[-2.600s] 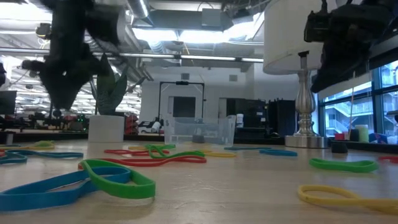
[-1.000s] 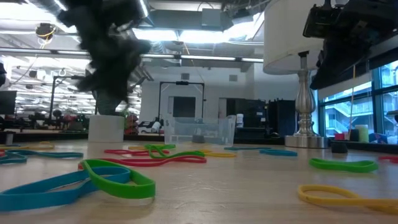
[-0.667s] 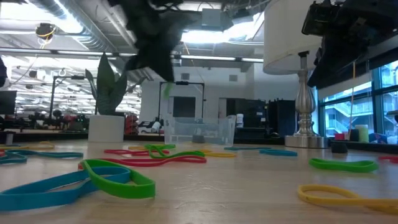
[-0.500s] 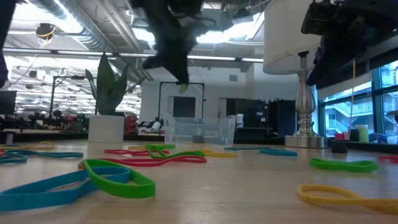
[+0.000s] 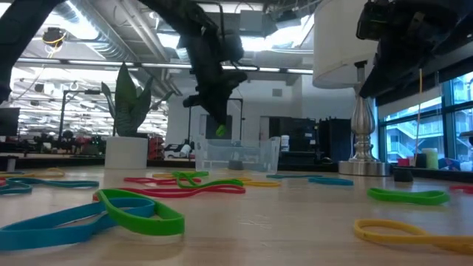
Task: Pick and place rubber bands into bin
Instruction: Put the green rubber band into the transparent bin
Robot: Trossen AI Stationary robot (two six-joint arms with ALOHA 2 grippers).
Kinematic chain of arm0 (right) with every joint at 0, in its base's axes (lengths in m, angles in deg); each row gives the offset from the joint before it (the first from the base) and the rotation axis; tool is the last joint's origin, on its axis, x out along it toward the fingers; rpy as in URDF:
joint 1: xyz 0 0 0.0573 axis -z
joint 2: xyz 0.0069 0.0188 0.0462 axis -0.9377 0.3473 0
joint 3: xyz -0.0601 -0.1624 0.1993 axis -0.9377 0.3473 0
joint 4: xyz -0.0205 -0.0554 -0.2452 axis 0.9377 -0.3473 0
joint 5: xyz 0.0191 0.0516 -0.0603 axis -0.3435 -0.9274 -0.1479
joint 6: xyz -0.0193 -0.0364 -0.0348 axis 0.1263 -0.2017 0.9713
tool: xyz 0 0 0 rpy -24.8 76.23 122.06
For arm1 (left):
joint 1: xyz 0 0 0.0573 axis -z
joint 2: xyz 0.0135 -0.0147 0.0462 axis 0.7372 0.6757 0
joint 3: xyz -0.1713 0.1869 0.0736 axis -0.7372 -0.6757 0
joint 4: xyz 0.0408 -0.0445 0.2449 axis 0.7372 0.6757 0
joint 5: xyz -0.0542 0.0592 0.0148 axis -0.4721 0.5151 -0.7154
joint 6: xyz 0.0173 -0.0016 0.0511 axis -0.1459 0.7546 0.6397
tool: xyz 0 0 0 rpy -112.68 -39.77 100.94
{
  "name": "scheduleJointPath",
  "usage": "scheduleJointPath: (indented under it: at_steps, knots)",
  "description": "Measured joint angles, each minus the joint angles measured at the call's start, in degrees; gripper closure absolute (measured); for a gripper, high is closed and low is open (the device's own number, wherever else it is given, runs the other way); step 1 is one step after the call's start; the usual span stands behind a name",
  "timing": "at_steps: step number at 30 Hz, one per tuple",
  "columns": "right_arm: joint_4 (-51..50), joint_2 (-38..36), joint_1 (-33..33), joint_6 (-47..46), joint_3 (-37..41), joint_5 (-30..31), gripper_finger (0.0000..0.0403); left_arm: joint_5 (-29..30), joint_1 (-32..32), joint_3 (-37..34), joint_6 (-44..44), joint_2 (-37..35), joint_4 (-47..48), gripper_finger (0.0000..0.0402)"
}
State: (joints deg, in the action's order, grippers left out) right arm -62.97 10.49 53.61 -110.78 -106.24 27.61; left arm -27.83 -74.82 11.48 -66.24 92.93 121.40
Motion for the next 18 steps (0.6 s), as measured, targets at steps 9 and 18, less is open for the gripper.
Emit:
scheduleJointPath:
  at_steps: [9,18]
  knots:
    - [0.6,0.0,3.4,-4.4,0.0,1.8,0.0391,0.3,-2.2,0.0,14.8,4.0,-1.2,0.04]
    - [3.6,0.0,7.4,-4.6,0.0,1.9,0.0391,3.3,-1.5,0.0,26.7,6.3,-3.3,0.0396]
